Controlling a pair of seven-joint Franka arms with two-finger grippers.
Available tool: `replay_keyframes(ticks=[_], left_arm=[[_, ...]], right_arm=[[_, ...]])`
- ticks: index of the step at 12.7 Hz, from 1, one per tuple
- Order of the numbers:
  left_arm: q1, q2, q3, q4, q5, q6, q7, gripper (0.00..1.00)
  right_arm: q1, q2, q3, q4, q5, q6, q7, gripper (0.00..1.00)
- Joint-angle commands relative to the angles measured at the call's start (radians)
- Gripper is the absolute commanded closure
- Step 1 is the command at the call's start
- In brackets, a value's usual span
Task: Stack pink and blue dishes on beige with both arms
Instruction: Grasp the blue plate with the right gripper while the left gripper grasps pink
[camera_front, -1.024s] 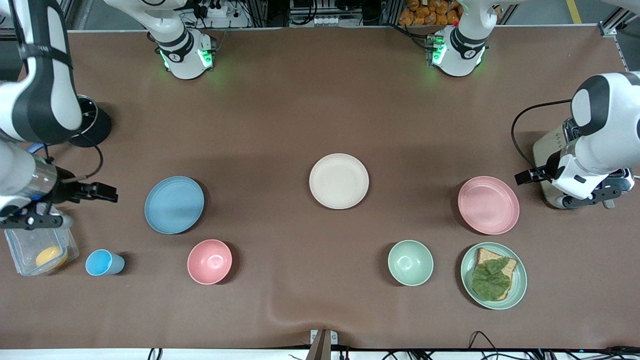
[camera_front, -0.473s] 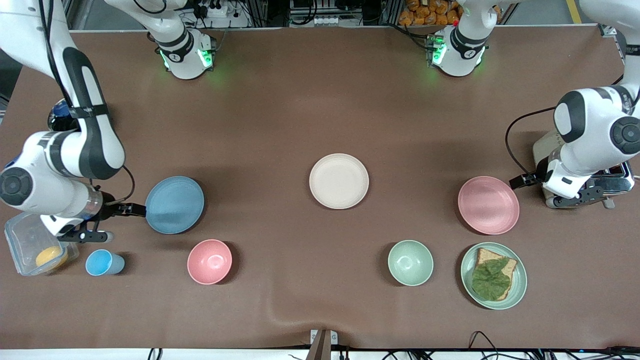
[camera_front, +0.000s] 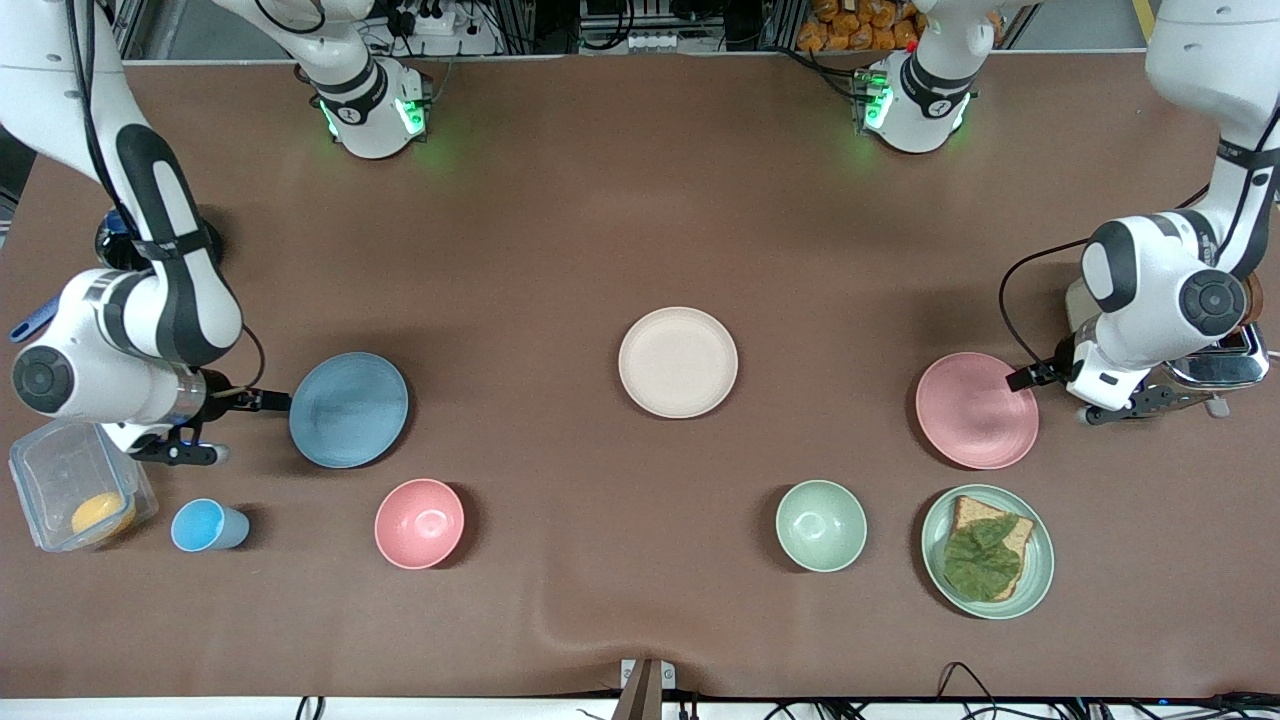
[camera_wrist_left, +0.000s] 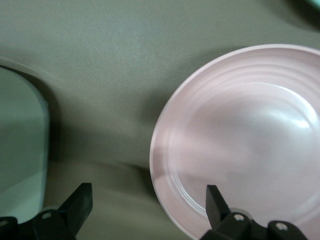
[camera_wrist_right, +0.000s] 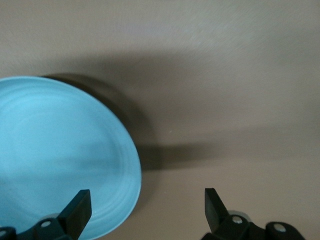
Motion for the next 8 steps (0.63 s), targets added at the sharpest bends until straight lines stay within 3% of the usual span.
replay_keyframes(ticks=[1, 5, 6, 7, 8], left_arm=[[0.017, 0.025, -0.006, -0.004, 0.016, 0.035, -0.002, 0.00], [0.032, 0.050, -0.008, -0.004, 0.016, 0.058, 0.000, 0.00], [0.034, 0.051, -0.008, -0.003, 0.016, 0.060, -0.002, 0.00], [0.034, 0.053, -0.008, -0.003, 0.016, 0.060, 0.000, 0.04], [0.034, 0.053, -0.008, -0.001, 0.016, 0.060, 0.000, 0.23]], right_arm=[[0.000, 0.032, 0.014, 0.001, 0.030, -0.017, -0.015, 0.00], [0.000, 0.091, 0.018, 0.004, 0.034, 0.020, -0.015, 0.00], [-0.002, 0.100, 0.029, 0.004, 0.054, 0.036, -0.015, 0.14], [0.000, 0.108, 0.029, 0.006, 0.085, 0.043, -0.015, 0.73], [0.003, 0.112, 0.031, 0.008, 0.103, 0.044, -0.018, 1.00]])
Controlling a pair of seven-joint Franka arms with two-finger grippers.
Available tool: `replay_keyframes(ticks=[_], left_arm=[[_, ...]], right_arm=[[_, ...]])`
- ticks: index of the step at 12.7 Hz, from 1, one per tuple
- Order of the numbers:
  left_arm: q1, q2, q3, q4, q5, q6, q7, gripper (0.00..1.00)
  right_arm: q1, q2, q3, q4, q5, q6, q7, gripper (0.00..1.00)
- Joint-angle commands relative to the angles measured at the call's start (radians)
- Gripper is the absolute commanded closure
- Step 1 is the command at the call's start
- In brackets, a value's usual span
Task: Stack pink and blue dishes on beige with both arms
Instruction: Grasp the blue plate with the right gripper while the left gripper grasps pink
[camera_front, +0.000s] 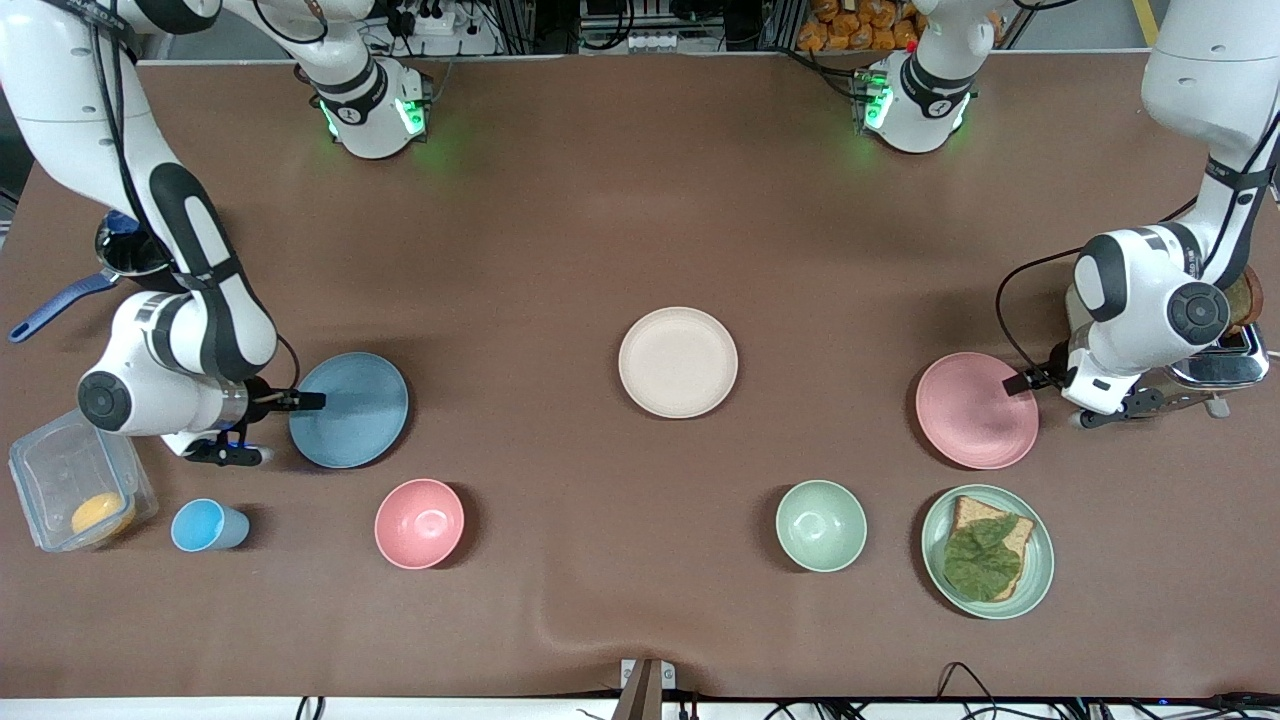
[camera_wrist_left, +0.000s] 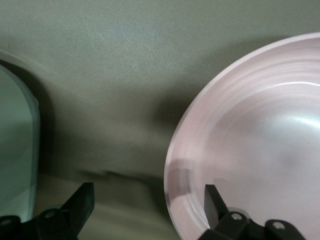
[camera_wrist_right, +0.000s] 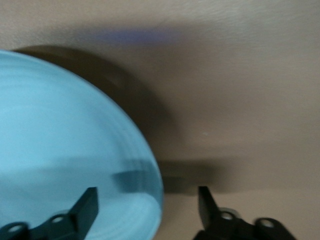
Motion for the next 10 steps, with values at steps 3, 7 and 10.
replay_keyframes(ticks=[3, 7, 10], left_arm=[[0.009, 0.006, -0.008, -0.001, 0.016, 0.024, -0.002, 0.68], [0.004, 0.006, -0.012, 0.003, 0.017, 0.029, 0.001, 1.00], [0.004, -0.052, -0.055, 0.005, 0.014, 0.009, -0.003, 1.00]], right_arm=[[0.001, 0.010, 0.009, 0.011, 0.046, 0.008, -0.052, 1.00], [-0.002, -0.009, 0.007, 0.014, 0.045, 0.002, -0.097, 1.00], [-0.002, -0.064, 0.007, 0.018, 0.043, -0.030, -0.133, 1.00]])
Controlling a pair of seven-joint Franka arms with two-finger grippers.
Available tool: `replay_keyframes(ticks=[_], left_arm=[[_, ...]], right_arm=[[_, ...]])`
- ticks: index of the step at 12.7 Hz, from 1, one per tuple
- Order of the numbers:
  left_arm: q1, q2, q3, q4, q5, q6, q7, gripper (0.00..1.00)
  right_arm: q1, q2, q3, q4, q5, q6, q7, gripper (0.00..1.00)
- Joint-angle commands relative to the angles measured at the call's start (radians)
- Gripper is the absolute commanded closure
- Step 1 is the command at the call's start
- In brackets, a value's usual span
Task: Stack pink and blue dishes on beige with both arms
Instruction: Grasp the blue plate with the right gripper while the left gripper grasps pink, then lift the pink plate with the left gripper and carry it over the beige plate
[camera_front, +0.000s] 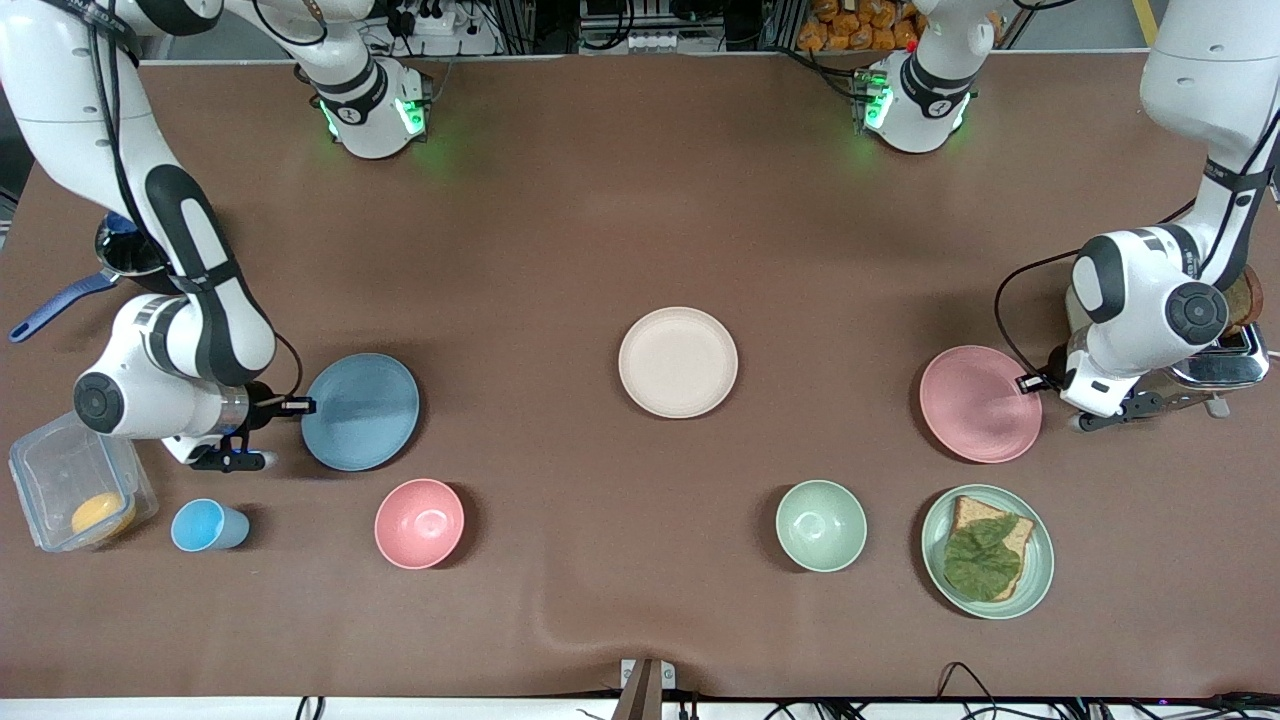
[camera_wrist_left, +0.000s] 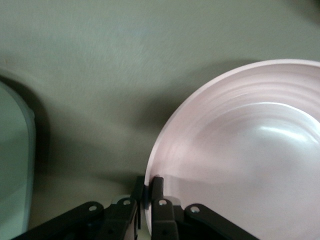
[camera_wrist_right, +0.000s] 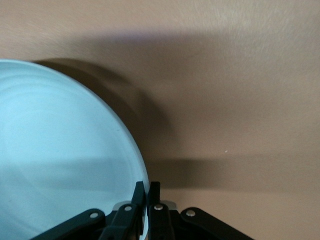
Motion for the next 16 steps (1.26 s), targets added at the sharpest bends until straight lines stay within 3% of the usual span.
replay_keyframes(ticks=[1, 4, 8, 12, 16], left_arm=[[0.010, -0.079, -0.065, -0.008, 0.007, -0.053, -0.013, 1.00], [0.003, -0.202, -0.206, 0.013, -0.022, -0.211, -0.082, 1.00], [0.000, -0.215, -0.379, 0.162, -0.027, -0.469, -0.197, 1.00], [-0.018, -0.149, -0.570, 0.165, -0.039, -0.465, -0.401, 1.00], [-0.139, -0.056, -0.590, 0.162, -0.033, -0.350, -0.528, 1.00]], right_arm=[[-0.003, -0.064, 0.000, -0.004, 0.011, -0.035, -0.050, 1.00], [-0.007, -0.114, -0.003, 0.051, 0.006, -0.136, -0.103, 1.00], [-0.026, -0.121, -0.003, 0.186, 0.014, -0.311, -0.166, 1.00], [-0.014, -0.126, 0.014, 0.271, 0.024, -0.429, -0.164, 1.00], [-0.007, -0.131, 0.014, 0.271, 0.066, -0.469, -0.167, 1.00]])
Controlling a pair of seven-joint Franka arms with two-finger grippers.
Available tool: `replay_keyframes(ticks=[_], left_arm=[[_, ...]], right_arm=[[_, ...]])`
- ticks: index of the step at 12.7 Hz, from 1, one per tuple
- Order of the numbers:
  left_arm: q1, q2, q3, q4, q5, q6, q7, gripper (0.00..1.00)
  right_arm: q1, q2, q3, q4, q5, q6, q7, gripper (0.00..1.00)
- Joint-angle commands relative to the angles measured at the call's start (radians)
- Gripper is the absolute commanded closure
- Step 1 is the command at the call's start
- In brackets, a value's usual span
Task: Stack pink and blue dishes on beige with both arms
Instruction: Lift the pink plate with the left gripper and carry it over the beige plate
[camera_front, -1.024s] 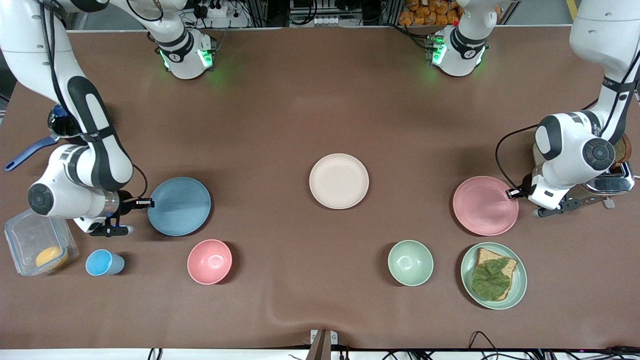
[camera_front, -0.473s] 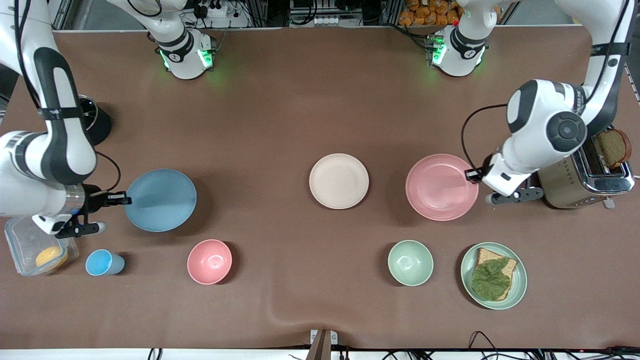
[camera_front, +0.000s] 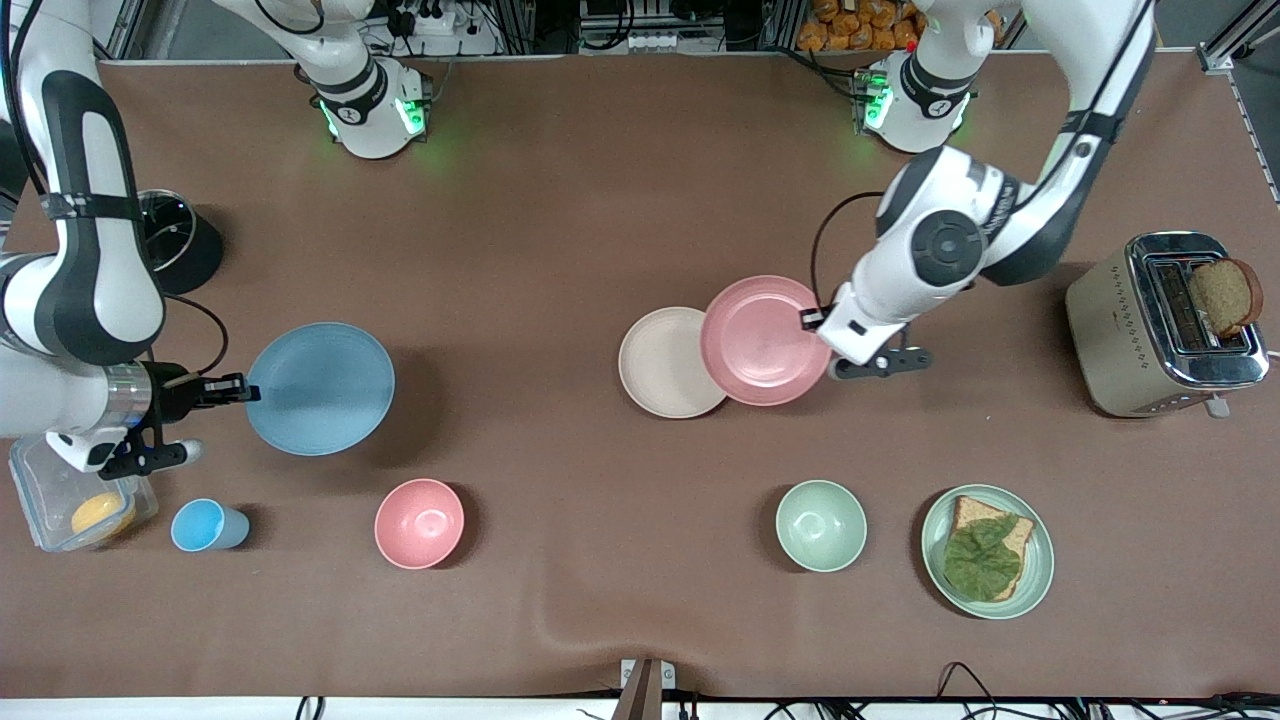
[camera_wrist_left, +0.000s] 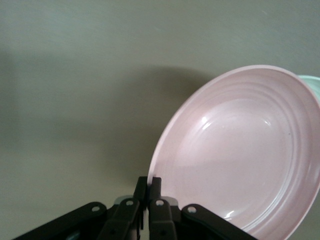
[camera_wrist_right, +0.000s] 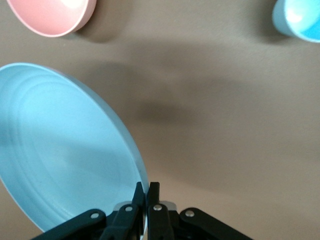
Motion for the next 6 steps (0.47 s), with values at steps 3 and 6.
replay_keyframes(ticks=[3, 6], left_arm=[[-0.117, 0.109, 0.005, 0.015, -0.003, 0.143, -0.161, 1.00], [-0.137, 0.168, 0.006, 0.013, -0.001, 0.230, -0.189, 1.00]], right_arm=[[0.017, -0.002, 0.002, 0.004, 0.024, -0.020, -0.006, 1.00], [0.032, 0.004, 0.001, 0.003, 0.043, -0.016, -0.005, 1.00]])
